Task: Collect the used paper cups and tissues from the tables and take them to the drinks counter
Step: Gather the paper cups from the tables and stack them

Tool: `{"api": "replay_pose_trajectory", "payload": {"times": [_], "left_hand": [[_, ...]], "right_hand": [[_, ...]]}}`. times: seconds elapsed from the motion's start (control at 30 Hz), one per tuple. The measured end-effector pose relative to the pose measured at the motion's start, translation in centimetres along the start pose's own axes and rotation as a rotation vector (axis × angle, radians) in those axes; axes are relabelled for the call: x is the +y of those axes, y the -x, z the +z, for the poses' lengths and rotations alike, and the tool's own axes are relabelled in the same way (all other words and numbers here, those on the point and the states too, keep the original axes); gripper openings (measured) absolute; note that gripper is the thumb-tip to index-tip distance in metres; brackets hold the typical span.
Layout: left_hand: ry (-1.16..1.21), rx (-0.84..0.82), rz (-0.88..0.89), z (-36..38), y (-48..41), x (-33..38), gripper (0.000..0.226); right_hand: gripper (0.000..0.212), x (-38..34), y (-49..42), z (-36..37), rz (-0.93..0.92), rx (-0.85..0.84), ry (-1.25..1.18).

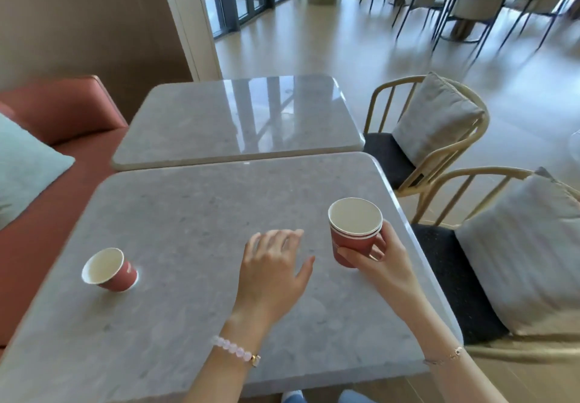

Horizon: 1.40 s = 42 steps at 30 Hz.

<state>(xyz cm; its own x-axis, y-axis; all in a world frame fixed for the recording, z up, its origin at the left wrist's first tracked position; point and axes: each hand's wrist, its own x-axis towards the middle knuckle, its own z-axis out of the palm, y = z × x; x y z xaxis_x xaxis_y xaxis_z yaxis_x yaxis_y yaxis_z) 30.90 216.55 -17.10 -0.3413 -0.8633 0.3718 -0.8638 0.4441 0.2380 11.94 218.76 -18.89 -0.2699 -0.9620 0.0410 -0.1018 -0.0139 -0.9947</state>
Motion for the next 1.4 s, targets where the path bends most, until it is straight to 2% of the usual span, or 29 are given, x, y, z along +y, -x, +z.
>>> {"api": "replay_pose_trajectory", "payload": {"times": [0.27, 0.5, 0.7, 0.83, 1.03, 1.23, 1.4], "left_hand": [[0.078, -0.065, 0.091, 2.1, -0.7, 2.6, 0.039], [0.172, -0.161, 0.065, 5.5, -0.6, 5.0, 0.044], [0.356, -0.292, -0.053, 10.0, -1.5, 7.6, 0.068], [0.519, -0.292, -0.184, 12.9, -2.3, 8.9, 0.084], [0.726, -0.263, -0.328, 16.5, -3.0, 9.6, 0.094], [0.855, -0.256, -0.434, 19.0, -3.1, 10.1, 0.097], [0.9, -0.212, -0.553, 20.4, -3.1, 10.9, 0.082]], "right_hand": [[0.058, 0.0, 1.7, -3.4, 0.013, 0.117, -0.041], [0.059, 0.2, 1.9, -7.0, 0.023, 0.159, -0.052], [0.057, 0.3, 1.5, -10.2, 0.023, 0.172, -0.022], [0.058, 0.5, 1.1, -11.6, 0.013, 0.184, 0.01], [0.061, 1.3, 0.5, -13.5, 0.051, 0.194, 0.02], [0.06, 2.0, -0.1, -14.5, 0.072, 0.195, 0.055], [0.059, 2.6, -0.5, -14.8, 0.108, 0.197, 0.047]]}}
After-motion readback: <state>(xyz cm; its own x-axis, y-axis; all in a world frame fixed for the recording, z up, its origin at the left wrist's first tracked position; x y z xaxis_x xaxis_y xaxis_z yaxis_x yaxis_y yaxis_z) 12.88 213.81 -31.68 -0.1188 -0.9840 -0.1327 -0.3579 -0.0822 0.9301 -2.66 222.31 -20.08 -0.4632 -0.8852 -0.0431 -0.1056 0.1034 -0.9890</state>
